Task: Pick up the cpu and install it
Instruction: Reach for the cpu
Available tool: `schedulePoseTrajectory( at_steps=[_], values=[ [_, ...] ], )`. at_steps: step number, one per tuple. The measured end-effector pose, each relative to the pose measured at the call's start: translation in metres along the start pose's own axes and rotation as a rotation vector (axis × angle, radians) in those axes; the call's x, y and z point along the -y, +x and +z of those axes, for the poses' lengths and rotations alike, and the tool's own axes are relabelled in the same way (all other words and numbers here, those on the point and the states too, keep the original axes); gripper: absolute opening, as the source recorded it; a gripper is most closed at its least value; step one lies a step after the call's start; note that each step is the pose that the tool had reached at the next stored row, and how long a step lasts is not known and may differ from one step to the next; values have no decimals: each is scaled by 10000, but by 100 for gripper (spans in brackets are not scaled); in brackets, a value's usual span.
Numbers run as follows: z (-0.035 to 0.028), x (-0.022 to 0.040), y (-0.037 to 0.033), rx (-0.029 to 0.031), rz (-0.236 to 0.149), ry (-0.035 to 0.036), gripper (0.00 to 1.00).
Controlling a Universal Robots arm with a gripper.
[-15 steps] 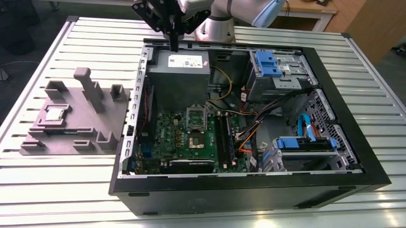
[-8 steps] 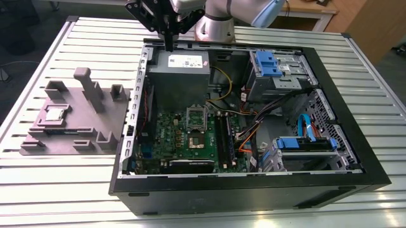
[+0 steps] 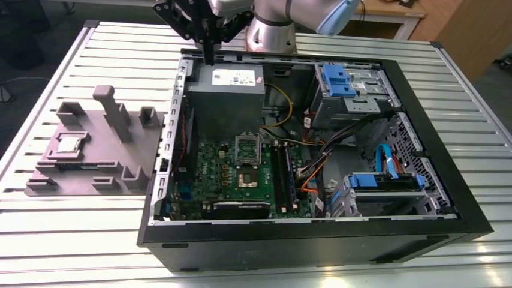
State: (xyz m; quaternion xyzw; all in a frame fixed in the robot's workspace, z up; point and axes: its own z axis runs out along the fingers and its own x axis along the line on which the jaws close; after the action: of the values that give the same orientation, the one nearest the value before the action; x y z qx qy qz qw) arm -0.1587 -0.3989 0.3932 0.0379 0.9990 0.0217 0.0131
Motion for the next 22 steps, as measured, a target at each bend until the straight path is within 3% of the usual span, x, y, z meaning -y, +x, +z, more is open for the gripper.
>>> schedulePoseTrajectory(
  at_steps=[22],
  values=[
    [-1, 5, 62, 0, 0, -1, 10]
  ],
)
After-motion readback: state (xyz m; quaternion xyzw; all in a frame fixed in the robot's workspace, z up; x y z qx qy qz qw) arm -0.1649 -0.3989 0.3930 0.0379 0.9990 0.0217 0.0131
